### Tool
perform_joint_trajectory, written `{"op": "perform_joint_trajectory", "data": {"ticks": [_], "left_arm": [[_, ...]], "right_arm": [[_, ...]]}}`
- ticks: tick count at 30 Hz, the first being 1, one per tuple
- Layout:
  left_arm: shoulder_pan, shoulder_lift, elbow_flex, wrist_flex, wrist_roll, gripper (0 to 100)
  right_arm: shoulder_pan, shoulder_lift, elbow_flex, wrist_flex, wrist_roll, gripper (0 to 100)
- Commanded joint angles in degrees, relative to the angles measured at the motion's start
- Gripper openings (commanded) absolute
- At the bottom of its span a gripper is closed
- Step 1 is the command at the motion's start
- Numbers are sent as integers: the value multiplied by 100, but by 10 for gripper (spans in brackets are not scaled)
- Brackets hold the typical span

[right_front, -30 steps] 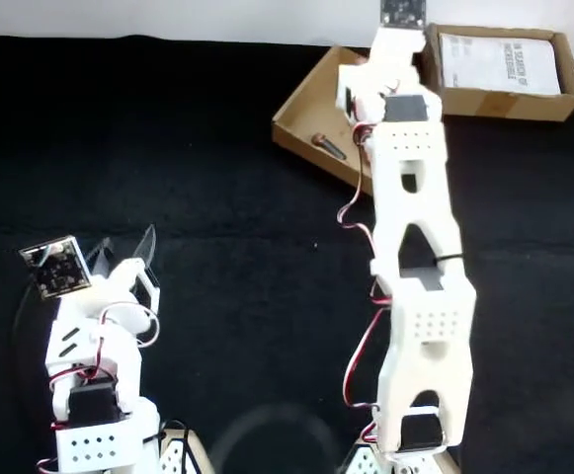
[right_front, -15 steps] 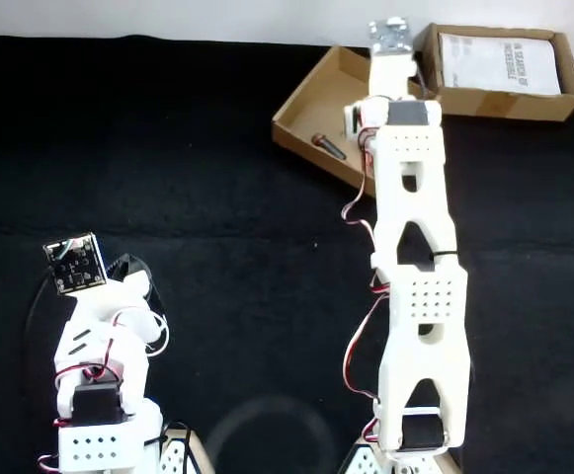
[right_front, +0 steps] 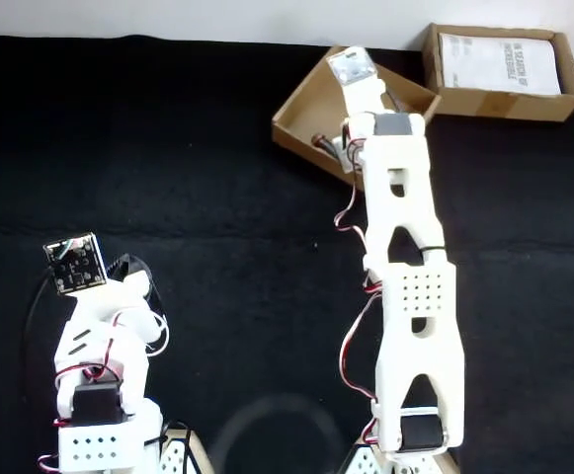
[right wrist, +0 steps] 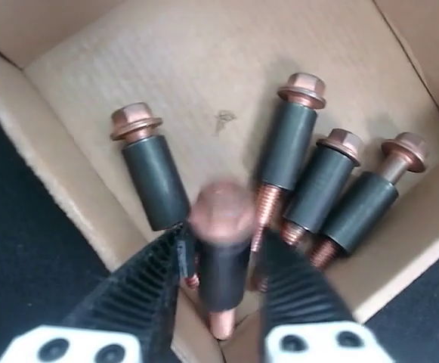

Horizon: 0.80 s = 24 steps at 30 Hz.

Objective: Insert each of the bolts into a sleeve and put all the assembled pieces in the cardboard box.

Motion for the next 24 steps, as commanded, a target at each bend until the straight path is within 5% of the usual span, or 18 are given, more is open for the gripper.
{"op": "perform_joint_trajectory", "data": {"ticks": [1, 16, 24], "left_arm": [[57, -66, 101, 18, 18, 11], [84, -22, 101, 9, -18, 10], [57, -13, 101, 9, -26, 10]], "right_arm": [[-163, -110, -330, 127, 70, 263], [-127, -919, -3635, 2589, 53, 263], [110, -1780, -3749, 3284, -308, 263]]}}
